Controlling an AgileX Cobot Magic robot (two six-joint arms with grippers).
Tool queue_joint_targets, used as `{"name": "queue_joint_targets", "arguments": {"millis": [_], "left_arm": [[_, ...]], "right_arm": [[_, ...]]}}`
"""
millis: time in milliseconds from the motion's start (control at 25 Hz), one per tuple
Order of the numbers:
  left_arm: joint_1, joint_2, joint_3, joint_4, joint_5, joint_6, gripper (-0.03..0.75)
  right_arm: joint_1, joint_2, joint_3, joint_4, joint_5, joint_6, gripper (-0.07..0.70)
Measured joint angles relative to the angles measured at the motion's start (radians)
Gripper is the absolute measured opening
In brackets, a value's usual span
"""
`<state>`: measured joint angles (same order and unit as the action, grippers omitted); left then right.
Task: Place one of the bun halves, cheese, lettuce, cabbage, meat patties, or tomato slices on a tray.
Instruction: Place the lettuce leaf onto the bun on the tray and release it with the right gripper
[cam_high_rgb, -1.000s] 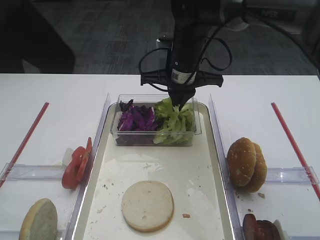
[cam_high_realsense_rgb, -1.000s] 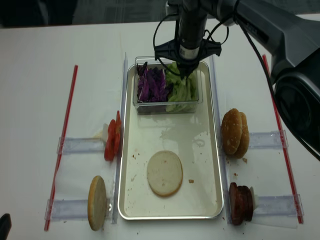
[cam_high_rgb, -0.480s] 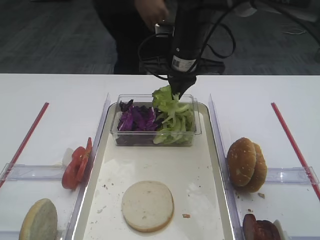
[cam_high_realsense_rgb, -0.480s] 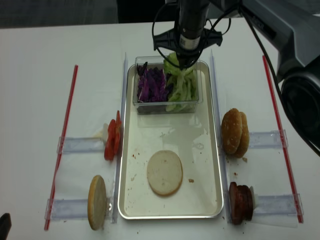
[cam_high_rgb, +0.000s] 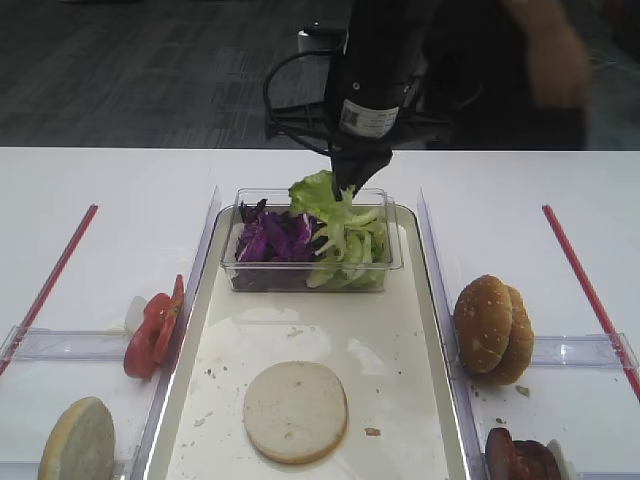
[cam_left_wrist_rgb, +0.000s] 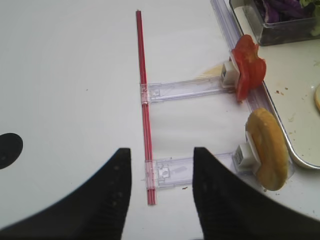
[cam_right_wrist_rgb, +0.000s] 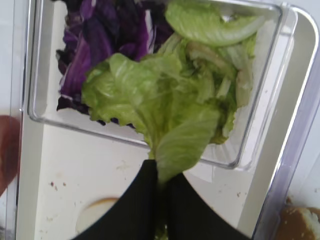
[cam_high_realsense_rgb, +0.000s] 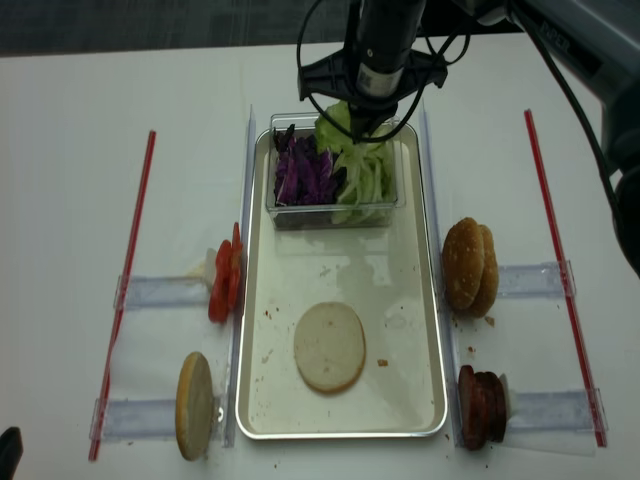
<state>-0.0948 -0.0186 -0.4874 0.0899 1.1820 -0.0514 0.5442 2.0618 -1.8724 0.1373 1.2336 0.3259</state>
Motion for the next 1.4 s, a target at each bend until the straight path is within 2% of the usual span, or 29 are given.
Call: {"name": "queue_joint_targets", "arguments": {"millis": [440,560,720,1040,1120,1400], "left_arm": [[0.000,0.000,0.000,0.000,0.000,0.000,0.305],[0.000,0.000,0.000,0.000,0.000,0.000,0.305],[0.000,0.000,0.000,0.000,0.000,0.000,0.305],[0.000,0.000,0.000,0.000,0.000,0.000,0.305],[0.000,0.000,0.000,0.000,0.000,0.000,0.305],[0.000,0.000,0.000,0.000,0.000,0.000,0.305]], "right_arm": [[0.128,-0.168,0.207,0.001,0.002,-0.022,0.045],[0.167,-0.203,0.285,0.001,-0.013,-0.024,0.045],[0.213,-0.237,0.396,0.008,-0.079,-0.024,0.045],[0.294,-0.243,0.572,0.055,-0.282,-0.030,0.045],[0.296,-0.243,0.599,0.060,-0.327,-0.031,0.045],[0.296,-0.243,0.629,0.062,-0.423,-0.031,0.045]]}}
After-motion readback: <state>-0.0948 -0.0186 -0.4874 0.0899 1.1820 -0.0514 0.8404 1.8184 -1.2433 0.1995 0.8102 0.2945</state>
